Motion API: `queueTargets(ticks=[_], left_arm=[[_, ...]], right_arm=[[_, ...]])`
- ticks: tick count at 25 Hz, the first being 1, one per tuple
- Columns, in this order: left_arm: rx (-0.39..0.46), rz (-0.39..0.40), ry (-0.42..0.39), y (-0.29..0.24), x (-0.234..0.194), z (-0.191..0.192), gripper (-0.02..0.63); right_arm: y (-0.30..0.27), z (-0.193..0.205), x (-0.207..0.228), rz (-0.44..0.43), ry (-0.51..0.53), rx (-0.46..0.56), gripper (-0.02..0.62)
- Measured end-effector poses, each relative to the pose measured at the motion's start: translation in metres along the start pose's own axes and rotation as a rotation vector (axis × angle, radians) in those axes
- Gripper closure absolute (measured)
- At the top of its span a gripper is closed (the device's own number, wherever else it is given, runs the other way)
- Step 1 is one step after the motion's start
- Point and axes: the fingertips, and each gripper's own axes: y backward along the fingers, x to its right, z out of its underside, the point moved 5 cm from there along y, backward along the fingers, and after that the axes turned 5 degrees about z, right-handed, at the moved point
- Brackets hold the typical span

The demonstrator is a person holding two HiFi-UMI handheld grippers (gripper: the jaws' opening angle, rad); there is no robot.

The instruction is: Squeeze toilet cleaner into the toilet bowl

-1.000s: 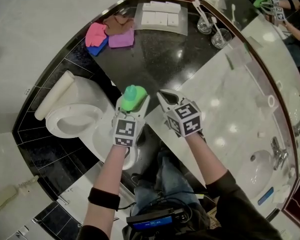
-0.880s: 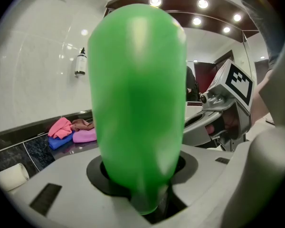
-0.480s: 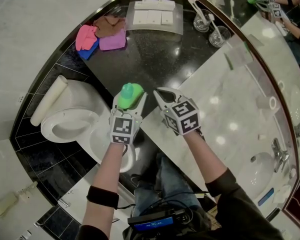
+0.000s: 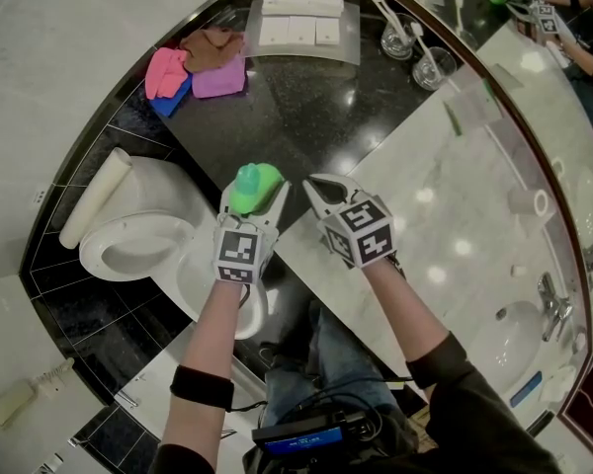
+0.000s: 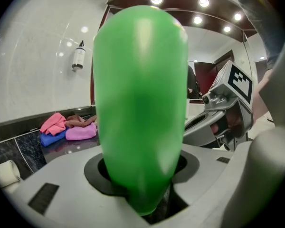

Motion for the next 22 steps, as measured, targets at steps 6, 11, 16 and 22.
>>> queueTargets(ticks=[6, 11, 16, 22], left_arm=[[-0.035, 0.035, -0.019, 0.002, 0.004, 0.002, 0.304], [-0.053, 0.022, -0.016, 0.008, 0.004, 0.004, 0.296], [-0.072, 0.008, -0.012, 0.023, 0.005, 0.007, 0.296], [-0.103, -0.053, 0.029, 0.078, 0.009, 0.014, 0.296]], right_arm=[[0.005, 0.001, 0.0, 0.007, -0.003, 0.002, 0.594], [0.011, 0.001, -0.001, 0.017, -0.003, 0.005, 0.594], [0.018, 0.001, -0.008, 0.012, 0.003, 0.005, 0.594], [0.036, 0.004, -0.029, -0.003, 0.015, -0.003, 0.594]])
